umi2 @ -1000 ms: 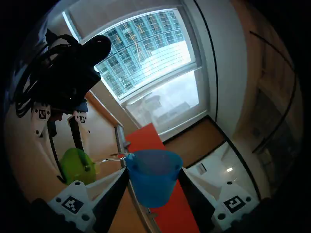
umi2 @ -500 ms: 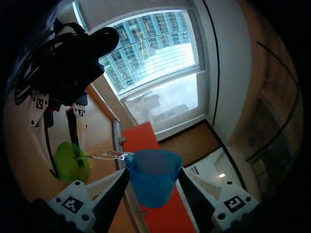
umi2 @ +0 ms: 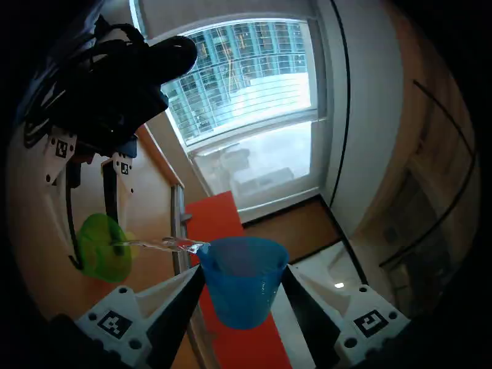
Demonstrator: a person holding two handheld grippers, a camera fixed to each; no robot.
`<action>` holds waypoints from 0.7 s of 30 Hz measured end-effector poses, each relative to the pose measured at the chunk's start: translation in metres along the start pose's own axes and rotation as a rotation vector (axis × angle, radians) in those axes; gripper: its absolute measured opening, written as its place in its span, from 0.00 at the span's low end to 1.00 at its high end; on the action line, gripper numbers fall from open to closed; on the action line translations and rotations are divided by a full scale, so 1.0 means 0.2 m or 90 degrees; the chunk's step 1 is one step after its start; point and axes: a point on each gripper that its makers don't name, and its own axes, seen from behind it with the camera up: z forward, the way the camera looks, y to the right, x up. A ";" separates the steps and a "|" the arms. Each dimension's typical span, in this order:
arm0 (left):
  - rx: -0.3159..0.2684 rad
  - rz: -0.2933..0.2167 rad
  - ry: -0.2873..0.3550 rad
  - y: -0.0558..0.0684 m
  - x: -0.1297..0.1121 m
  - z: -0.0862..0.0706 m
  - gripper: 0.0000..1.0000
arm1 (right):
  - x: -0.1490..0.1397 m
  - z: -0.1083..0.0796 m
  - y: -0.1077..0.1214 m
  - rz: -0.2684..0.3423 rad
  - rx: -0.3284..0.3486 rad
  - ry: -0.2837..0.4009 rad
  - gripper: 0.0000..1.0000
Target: Pour water
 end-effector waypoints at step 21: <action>-0.002 -0.003 0.002 0.00 0.02 0.01 0.85 | 0.01 -0.02 0.08 -0.063 -0.018 -0.002 0.89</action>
